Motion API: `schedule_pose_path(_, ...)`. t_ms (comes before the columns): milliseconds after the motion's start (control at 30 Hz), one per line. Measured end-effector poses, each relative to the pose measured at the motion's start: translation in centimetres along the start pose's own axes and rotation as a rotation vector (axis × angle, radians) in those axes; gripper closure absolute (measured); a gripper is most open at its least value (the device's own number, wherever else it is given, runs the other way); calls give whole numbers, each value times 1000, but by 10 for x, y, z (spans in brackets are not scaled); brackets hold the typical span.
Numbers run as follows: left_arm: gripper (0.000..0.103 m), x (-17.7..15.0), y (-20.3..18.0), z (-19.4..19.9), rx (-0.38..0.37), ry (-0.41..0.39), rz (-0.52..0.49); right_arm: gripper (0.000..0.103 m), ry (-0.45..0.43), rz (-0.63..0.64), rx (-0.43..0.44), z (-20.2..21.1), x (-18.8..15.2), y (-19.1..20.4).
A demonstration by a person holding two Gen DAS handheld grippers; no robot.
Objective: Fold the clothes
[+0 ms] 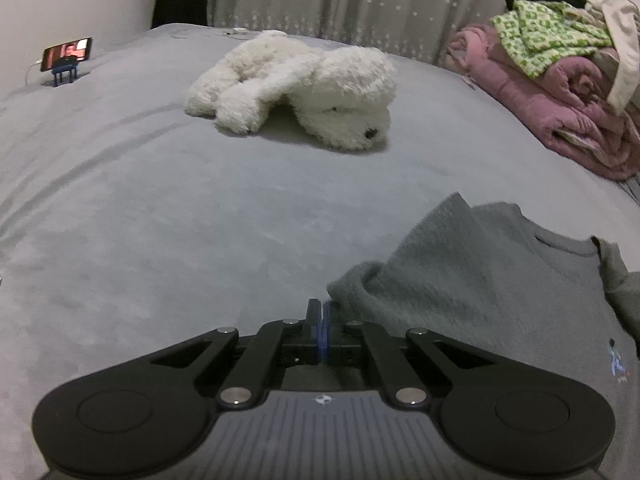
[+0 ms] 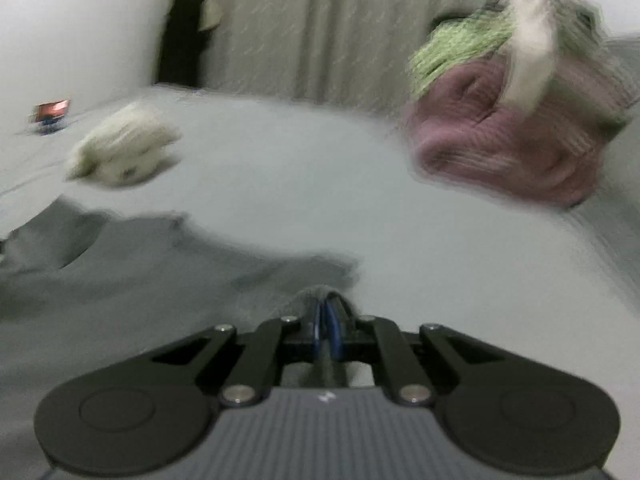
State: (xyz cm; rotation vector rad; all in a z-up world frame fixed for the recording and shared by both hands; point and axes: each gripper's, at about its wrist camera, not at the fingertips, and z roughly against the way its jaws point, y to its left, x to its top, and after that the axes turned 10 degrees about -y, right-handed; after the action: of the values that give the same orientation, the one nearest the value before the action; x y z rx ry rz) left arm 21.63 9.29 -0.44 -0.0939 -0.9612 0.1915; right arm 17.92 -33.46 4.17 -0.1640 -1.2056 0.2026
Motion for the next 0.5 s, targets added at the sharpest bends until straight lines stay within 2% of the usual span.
schedule_pose_path(67, 103, 1, 0, 0, 6, -4, 4, 97, -38, 93, -171, 9, 8, -9)
schedule_pose_path(167, 103, 3, 0, 1, 14, -10, 4, 97, -17, 101, -323, 5, 8, -29)
schedule_pose_path(300, 103, 4, 1, 2, 27, -16, 4, 97, 161, 149, -481, -37, -23, -50)
schedule_pose_path(400, 103, 7, 5, 3, 32, -25, 12, 97, 298, 162, -567, -67, -57, -62)
schedule_pose_path(500, 103, 11, 11, 4, 30, -34, 21, 97, 363, 123, -624, -78, -79, -68)
